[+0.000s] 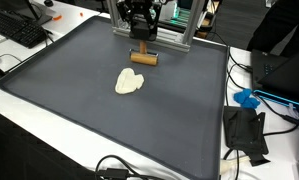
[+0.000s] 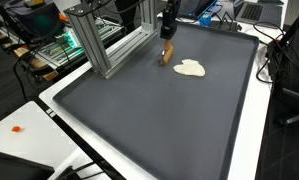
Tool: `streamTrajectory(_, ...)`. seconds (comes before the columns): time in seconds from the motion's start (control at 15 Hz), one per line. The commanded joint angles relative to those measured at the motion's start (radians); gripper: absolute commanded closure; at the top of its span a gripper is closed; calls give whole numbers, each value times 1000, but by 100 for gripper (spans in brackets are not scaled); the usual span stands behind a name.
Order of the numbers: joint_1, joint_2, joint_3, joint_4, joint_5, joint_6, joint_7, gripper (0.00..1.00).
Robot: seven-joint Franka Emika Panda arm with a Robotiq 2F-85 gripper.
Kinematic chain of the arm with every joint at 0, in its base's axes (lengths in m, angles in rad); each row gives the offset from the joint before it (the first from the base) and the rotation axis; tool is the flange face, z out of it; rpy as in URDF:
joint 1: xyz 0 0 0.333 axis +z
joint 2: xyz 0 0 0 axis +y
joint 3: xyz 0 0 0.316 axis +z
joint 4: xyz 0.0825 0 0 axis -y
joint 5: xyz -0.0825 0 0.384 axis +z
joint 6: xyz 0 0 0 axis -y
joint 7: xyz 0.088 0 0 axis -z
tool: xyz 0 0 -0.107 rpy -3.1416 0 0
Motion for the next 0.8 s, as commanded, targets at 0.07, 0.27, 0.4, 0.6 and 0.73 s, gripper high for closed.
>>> streamTrajectory(0.07, 0, -22, -1, -63, 10, 21, 2, 53)
streamTrajectory(0.27, 0, -31, 0, -63, 15, 22, 1, 69)
streamTrajectory(0.4, 1, -41, 0, -65, 10, 22, 3, 77)
streamTrajectory(0.6, 1, -59, 0, -71, 17, 13, 8, 78)
streamTrajectory(0.73, -1, -82, -2, -77, 22, 2, 17, 78)
